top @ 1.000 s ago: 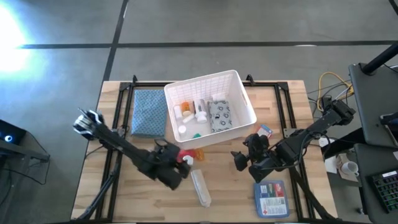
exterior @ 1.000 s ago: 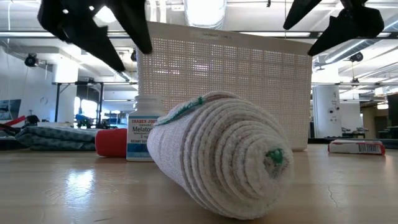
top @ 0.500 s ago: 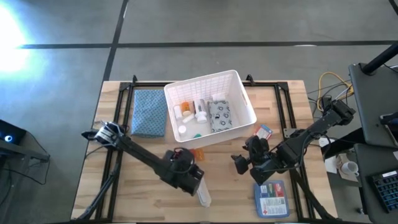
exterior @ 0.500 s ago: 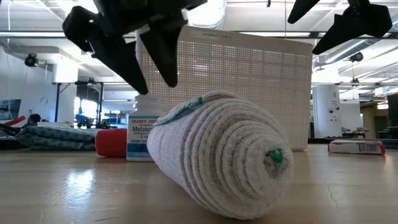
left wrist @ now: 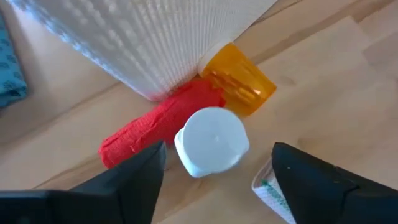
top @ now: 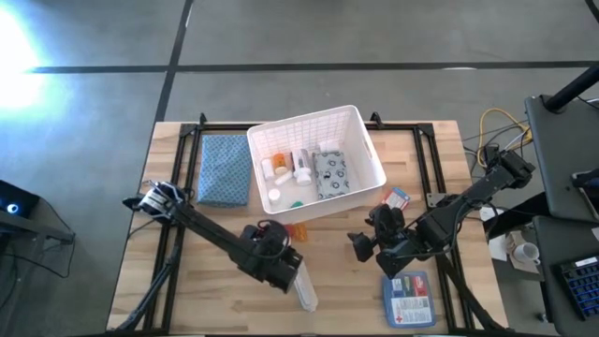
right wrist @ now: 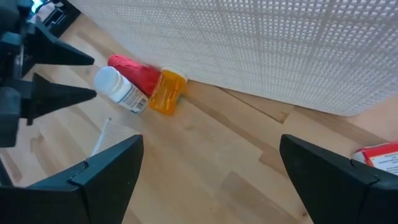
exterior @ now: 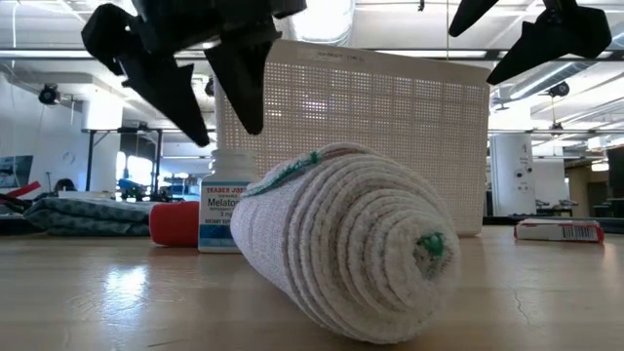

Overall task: Pick & place medical supplies in basket/bin
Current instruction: Put the white pill bottle into the white bin

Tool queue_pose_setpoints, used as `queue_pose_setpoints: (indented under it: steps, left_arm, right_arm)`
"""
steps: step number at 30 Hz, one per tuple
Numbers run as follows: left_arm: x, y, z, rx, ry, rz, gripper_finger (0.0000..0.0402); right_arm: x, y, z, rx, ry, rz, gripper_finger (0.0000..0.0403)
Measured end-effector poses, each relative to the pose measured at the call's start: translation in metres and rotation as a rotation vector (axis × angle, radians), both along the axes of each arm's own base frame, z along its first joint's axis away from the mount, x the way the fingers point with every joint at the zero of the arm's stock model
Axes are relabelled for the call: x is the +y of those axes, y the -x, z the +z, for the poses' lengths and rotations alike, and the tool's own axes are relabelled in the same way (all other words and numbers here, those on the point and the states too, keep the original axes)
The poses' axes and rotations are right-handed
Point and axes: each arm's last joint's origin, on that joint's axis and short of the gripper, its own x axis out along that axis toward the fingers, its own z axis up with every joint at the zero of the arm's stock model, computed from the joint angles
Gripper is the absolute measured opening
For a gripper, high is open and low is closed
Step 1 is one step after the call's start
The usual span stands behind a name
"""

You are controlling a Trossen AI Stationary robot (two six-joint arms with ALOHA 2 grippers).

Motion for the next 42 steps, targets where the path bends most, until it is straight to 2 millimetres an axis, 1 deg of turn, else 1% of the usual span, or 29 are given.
queue_pose_setpoints:
  steps: [3, 5, 10, 14, 17, 22, 29, 31, 34, 36, 38, 42]
  left_arm:
    - [0.002, 0.0, -0.005, 0.015, 0.013, 0.004, 0.0296]
    - [0.003, 0.0, -0.006, 0.015, 0.015, 0.012, 0.0303]
    - [0.007, -0.004, -0.013, -0.013, 0.027, 0.026, 0.0306]
    - [0.012, -0.006, -0.026, -0.038, 0.048, 0.042, 0.0306]
    - [0.016, -0.005, -0.034, -0.02, 0.046, 0.049, 0.0304]
    - [0.019, -0.003, -0.04, 0.002, 0.042, 0.054, 0.0281]
    - [0.021, 0.0, -0.046, 0.022, 0.03, 0.055, 0.0222]
    - [0.021, 0.001, -0.046, 0.033, 0.03, 0.042, 0.022]
    - [0.019, 0.002, -0.04, 0.085, 0.057, 0.018, 0.022]
    - [0.013, 0.007, -0.032, 0.135, 0.073, -0.007, 0.0221]
    - [0.003, 0.015, -0.019, 0.172, 0.079, -0.053, 0.0225]
    - [-0.019, 0.04, 0.017, 0.247, 0.087, -0.138, 0.0223]
  right_arm:
    - [0.0, 0.0, 0.0, 0.002, 0.012, 0.005, 0.0365]
    - [0.0, 0.0, 0.0, 0.007, 0.018, 0.01, 0.0365]
    - [-0.001, 0.0, 0.0, 0.011, 0.026, 0.013, 0.0365]
    - [-0.001, 0.0, 0.0, 0.01, 0.03, 0.012, 0.0365]
    - [-0.001, 0.001, -0.001, 0.014, 0.033, 0.011, 0.0365]
    - [-0.002, 0.001, -0.003, 0.016, 0.032, 0.006, 0.0365]
    - [-0.002, 0.002, -0.005, 0.021, 0.035, 0.006, 0.0365]
    - [-0.002, 0.002, -0.005, 0.021, 0.036, 0.005, 0.0365]
    - [-0.002, 0.002, -0.005, 0.023, 0.037, 0.005, 0.0365]
    - [-0.002, 0.002, -0.005, 0.023, 0.035, 0.004, 0.0365]
    - [-0.002, 0.002, -0.005, 0.024, 0.035, 0.005, 0.0365]
    - [-0.002, 0.002, -0.005, 0.029, 0.037, 0.011, 0.0365]
